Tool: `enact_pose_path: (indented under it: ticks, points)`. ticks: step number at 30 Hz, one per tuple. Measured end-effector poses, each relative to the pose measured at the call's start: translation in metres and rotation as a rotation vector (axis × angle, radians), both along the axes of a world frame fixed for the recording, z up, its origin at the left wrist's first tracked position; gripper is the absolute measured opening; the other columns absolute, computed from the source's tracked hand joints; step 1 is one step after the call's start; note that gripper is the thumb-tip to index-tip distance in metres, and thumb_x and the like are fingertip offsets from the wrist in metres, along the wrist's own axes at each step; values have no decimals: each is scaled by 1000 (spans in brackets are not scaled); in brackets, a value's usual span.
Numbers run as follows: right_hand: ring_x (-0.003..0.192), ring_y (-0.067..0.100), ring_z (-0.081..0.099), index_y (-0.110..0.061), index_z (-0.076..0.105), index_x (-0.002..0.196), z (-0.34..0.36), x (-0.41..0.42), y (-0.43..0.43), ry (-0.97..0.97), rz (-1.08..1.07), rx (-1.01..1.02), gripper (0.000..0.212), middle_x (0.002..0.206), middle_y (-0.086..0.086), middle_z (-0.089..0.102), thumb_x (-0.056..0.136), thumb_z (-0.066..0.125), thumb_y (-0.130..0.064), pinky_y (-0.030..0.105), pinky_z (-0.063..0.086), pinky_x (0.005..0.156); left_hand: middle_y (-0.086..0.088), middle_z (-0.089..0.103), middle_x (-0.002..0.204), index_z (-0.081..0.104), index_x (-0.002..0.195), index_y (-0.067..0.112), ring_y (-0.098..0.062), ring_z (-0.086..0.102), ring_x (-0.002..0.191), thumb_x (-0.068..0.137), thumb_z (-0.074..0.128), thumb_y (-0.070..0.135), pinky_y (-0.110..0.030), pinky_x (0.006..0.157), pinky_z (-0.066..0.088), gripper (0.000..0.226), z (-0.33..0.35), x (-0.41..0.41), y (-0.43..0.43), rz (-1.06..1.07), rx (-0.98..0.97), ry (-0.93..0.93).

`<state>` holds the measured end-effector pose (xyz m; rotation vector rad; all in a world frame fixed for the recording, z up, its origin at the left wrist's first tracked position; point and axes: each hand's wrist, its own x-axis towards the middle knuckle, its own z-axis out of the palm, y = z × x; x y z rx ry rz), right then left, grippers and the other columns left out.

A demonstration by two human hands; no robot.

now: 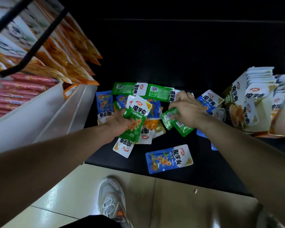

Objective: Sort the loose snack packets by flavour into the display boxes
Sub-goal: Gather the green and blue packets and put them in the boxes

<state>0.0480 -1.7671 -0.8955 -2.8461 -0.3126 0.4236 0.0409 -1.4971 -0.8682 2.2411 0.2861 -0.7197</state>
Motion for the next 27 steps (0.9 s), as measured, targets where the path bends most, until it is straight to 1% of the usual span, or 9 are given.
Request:
enact_pose_path:
  ticks: [4,7,10,14,18,21,23,25,27]
  points:
    - [98,15,39,-28,73,113,14,-3,4,-173,-68,200,19,99,-4,41,97,64,-32,31,38,81,-4,66,111,58,124,20,-20,63,98,98,58,27,-28,72,48,27,2,2,4,22,6,20]
    - [98,15,55,-31,70,118,22,-22,11,-116,-36,192,22,99,-8,54,102,55,-29,31,45,79,-6,66,116,57,127,20,-23,63,104,96,61,29,-38,90,53,32,6,3,7,44,9,25]
    - [97,18,64,-32,69,120,14,-52,10,-74,-114,217,27,109,-6,67,101,52,-22,38,54,83,-5,64,120,54,130,20,-23,62,107,95,62,32,-41,94,51,38,9,1,8,29,18,28]
    - [54,14,56,-25,72,109,-3,-74,9,15,-426,400,26,81,0,70,97,51,-15,28,44,54,-2,65,115,55,125,19,-21,62,104,96,62,32,-35,88,51,33,6,-4,7,14,25,38]
    - [74,12,64,-17,63,98,-14,-72,10,46,-666,469,11,87,-1,69,94,68,-26,28,52,63,-3,64,119,55,126,17,-19,61,106,95,63,30,-35,91,50,34,6,-11,3,34,5,68]
    - [85,16,62,-20,45,117,-6,-67,9,90,-848,650,47,93,-1,62,86,80,-22,22,44,62,-3,62,117,54,127,17,-19,59,104,98,61,25,-32,86,46,31,6,-16,-4,45,-11,77]
    - [95,19,59,-18,43,133,4,-72,9,107,-901,714,61,96,-2,60,86,80,-24,25,43,74,4,57,113,51,126,18,-16,52,104,100,58,23,-27,83,42,28,7,-19,-12,34,-24,72]
    - [99,20,62,-13,59,127,11,-81,12,126,-884,811,46,99,-3,65,87,78,-24,29,48,82,5,55,115,50,123,23,-16,47,108,101,55,23,-22,81,39,23,9,-22,-20,15,-26,82]
    - [95,17,70,-19,73,98,18,-94,16,191,-833,985,10,94,-5,74,88,76,-20,35,57,80,-2,43,149,36,148,20,-24,43,133,101,55,26,-25,99,36,51,10,-24,-26,-9,-33,73]
